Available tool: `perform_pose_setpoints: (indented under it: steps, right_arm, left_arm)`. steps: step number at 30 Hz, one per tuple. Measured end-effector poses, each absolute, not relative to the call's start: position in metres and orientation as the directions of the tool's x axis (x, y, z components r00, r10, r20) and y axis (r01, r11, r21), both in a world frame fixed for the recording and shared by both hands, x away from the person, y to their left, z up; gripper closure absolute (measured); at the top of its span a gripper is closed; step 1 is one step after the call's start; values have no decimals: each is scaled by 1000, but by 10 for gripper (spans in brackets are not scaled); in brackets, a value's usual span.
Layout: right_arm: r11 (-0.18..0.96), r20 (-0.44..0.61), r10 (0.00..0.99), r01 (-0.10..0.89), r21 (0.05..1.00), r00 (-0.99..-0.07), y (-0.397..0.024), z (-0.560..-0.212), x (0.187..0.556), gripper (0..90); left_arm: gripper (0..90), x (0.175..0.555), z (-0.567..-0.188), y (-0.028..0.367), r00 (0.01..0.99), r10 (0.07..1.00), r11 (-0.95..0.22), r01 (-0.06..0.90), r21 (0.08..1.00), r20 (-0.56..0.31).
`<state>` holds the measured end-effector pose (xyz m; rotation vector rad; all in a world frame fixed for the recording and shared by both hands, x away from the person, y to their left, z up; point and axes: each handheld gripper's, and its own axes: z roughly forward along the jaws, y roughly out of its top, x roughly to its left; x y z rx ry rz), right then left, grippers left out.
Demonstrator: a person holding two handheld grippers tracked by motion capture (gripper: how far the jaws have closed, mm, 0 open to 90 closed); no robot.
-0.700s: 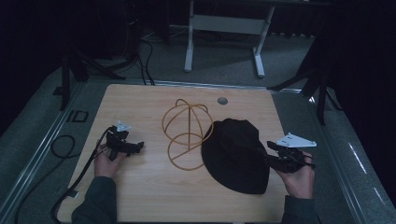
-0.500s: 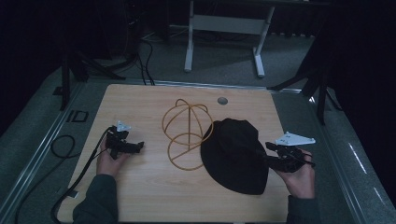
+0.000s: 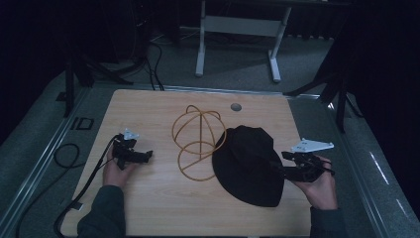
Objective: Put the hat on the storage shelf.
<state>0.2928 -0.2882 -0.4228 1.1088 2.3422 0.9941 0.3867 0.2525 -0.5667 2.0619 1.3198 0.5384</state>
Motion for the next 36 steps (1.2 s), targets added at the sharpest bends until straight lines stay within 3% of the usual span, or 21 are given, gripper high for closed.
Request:
perform_pose_setpoints:
  steps: [17,36]
  right_arm:
    - [526,-8,745,580,622,-667,-274,-414,301,202]
    - [582,4,746,654,483,-666,-251,-427,331,159]
  left_arm:
    - [20,387,-567,253,417,909,-305,656,691,6]
    - [20,387,-567,253,417,909,-305,655,691,6]
